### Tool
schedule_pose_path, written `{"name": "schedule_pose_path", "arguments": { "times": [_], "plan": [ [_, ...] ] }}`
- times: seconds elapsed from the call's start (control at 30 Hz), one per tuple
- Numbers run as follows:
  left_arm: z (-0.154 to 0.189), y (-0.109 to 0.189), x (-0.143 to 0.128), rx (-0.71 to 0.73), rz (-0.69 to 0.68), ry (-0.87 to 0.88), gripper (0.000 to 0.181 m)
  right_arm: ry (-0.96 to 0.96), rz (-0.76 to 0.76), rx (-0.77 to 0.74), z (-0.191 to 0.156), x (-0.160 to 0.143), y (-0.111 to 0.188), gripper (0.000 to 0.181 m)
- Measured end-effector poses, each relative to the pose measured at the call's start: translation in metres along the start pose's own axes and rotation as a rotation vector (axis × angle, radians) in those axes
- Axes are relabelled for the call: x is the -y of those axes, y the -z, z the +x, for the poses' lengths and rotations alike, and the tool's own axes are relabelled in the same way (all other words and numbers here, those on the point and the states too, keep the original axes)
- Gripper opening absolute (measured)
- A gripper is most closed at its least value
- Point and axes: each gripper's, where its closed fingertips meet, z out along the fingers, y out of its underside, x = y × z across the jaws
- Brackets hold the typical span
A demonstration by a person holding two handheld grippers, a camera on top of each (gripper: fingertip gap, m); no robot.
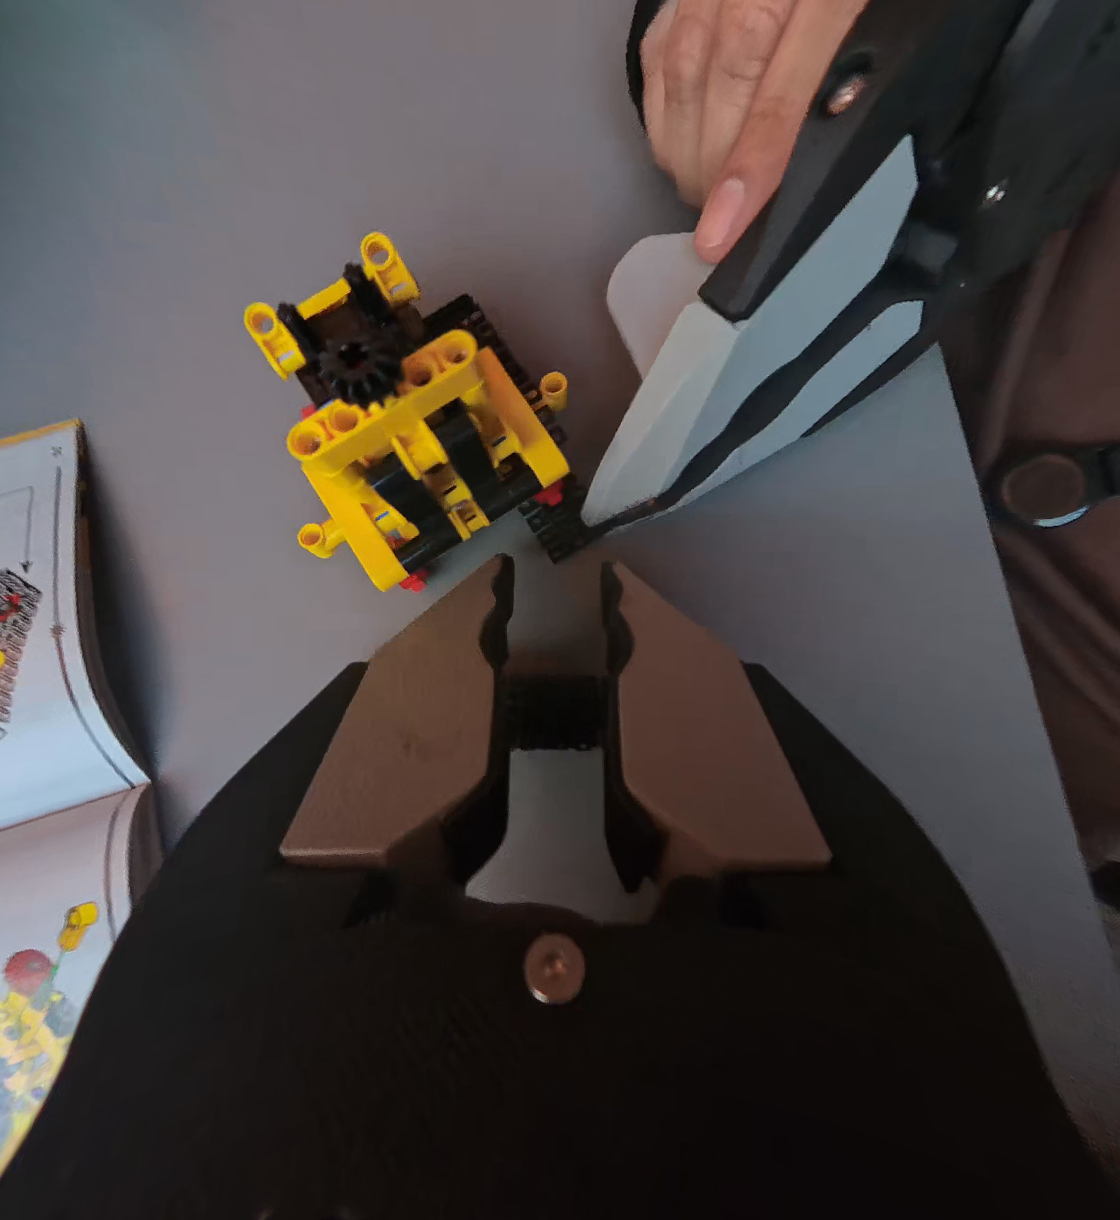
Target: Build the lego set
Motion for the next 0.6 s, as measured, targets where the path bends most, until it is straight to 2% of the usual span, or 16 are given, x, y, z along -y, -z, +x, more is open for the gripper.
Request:
{"name": "schedule_pose_path", "arguments": {
  "times": [0.23,0.4,0.5,0.6],
  "plan": [
    [0.001,0.001,0.007,0.148,0.031,-0.231,0.019,-0.047,0.002,-0.001,0.0,-0.001,0.002,0.0],
    [0.008,0.004,0.013,0.194,0.094,-0.37,0.008,-0.061,0.006,-0.007,0.0,-0.003,0.004,0.0],
    [0.004,-0.002,0.003,0.211,0.032,-0.375,0.015,-0.07,0.009,-0.006,0.001,-0.002,0.004,0.0],
    [-0.001,-0.004,0.003,0.24,0.019,-0.404,0.014,-0.075,0.012,-0.005,0.001,-0.002,0.004,0.0]
  ]
}}
